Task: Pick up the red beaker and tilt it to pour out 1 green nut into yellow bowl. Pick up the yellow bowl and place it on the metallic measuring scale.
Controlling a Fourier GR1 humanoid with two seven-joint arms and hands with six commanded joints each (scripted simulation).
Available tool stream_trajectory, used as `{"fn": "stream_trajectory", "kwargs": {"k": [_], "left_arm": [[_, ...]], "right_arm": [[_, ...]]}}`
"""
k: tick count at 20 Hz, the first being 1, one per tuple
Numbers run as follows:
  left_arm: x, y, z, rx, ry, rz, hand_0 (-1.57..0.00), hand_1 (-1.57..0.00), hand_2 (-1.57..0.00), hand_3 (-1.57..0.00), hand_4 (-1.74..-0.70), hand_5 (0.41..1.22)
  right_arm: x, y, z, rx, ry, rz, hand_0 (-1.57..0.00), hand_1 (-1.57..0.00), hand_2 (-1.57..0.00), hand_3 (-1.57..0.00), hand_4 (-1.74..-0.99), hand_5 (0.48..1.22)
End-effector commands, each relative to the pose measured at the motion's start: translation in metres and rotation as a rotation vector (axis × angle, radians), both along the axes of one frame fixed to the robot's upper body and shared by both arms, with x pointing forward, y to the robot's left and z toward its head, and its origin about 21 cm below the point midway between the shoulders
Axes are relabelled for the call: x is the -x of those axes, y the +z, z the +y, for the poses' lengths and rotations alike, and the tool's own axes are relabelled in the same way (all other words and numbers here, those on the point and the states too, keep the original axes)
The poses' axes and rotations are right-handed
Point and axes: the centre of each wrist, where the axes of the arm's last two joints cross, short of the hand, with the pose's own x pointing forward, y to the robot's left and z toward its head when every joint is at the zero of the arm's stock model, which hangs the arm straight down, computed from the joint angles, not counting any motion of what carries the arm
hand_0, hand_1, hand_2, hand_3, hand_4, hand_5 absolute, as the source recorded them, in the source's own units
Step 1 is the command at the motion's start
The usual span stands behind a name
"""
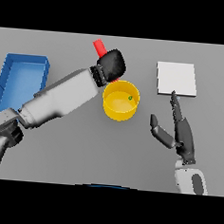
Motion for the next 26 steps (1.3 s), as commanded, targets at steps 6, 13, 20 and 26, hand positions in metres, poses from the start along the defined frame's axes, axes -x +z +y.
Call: {"fn": "stream_trajectory", "kwargs": {"k": [6,13,20,26], "left_arm": [[0.004,-0.004,-0.019,-0.176,-0.096,-0.082,-1.57,-1.57,-1.57,-1.57,-1.73,1.221],[0.006,0.007,-0.046,-0.374,-0.163,-0.144,-1.57,-1.57,-1.57,-1.57,-1.73,1.221],[-0.026,0.086,-0.033,-0.243,-0.079,-0.194,-1.57,-1.57,-1.57,-1.57,-1.73,1.221],[-0.06,0.164,0.019,0.122,0.197,-0.172,-1.57,-1.57,-1.57,-1.35,-1.73,1.221]], "right_arm": [[0.001,-0.002,0.005,0.023,-0.009,-0.027,0.0,0.0,0.0,0.0,-1.077,0.676],[0.001,0.0,0.005,0.031,-0.014,-0.023,0.0,0.0,0.0,0.0,-1.041,0.683],[0.002,-0.001,0.004,0.056,-0.016,-0.032,0.0,0.0,0.0,0.0,-1.023,0.682],[0.001,0.001,0.004,0.038,-0.008,-0.036,0.0,0.0,0.0,0.0,-0.996,0.681]]}}
